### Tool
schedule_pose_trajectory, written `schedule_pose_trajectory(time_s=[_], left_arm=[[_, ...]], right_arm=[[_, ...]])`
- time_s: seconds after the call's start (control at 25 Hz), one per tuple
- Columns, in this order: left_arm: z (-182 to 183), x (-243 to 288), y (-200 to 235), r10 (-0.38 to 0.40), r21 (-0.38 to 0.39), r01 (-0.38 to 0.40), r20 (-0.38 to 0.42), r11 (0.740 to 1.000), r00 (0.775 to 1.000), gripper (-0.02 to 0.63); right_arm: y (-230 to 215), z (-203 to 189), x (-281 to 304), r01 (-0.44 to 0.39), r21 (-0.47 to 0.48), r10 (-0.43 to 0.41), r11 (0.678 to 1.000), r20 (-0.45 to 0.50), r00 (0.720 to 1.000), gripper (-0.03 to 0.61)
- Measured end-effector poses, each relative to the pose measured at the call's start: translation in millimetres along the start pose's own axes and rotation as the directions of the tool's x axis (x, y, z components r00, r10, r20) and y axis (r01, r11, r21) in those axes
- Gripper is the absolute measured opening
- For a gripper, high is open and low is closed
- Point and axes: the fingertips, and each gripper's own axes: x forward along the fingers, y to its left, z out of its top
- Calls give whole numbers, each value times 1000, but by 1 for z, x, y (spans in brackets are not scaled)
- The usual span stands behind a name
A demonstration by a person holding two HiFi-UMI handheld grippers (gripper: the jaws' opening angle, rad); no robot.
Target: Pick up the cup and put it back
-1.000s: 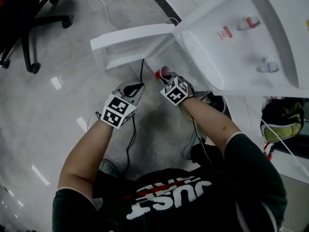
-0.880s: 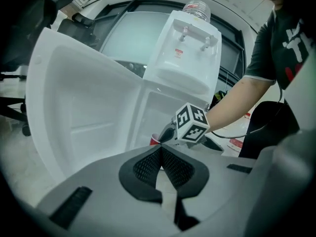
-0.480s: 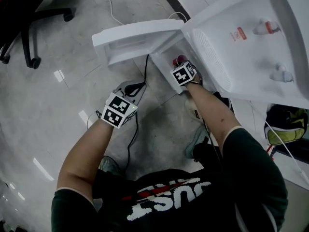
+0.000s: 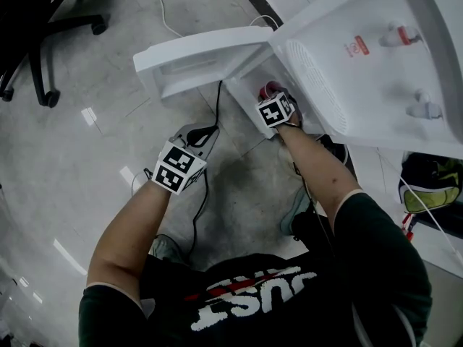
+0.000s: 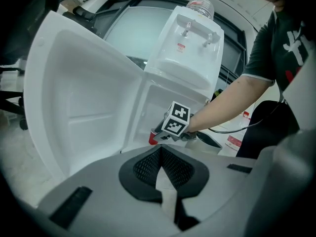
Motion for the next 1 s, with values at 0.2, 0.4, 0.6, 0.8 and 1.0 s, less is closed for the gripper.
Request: schedule_pose_trajectory(time_s=[0.2,0.4,0.6,0.8,1.0], left_arm=[[7,-4,2,1,7,-1,6,1000,1000,8],[30,-5,7,25,19,-26,52,999,998,8],[58,-6,-11,45,46,-49,81,998,996,8],[95,-45,-41,151,-40,-148,88,988,985,8],[167,-108,-87,247,-188,-227,92,956,965,8]], right_arm=[[32,34,-56,0,3,0,1000,186,983,195],[127,44,-115,-271,-106,291,957,296,910,127],[167,42,-175,-402,-263,475,877,349,808,41],[173,41,-266,-460,-342,566,820,359,742,35],[163,47,-392,-546,-383,663,745,334,670,35]])
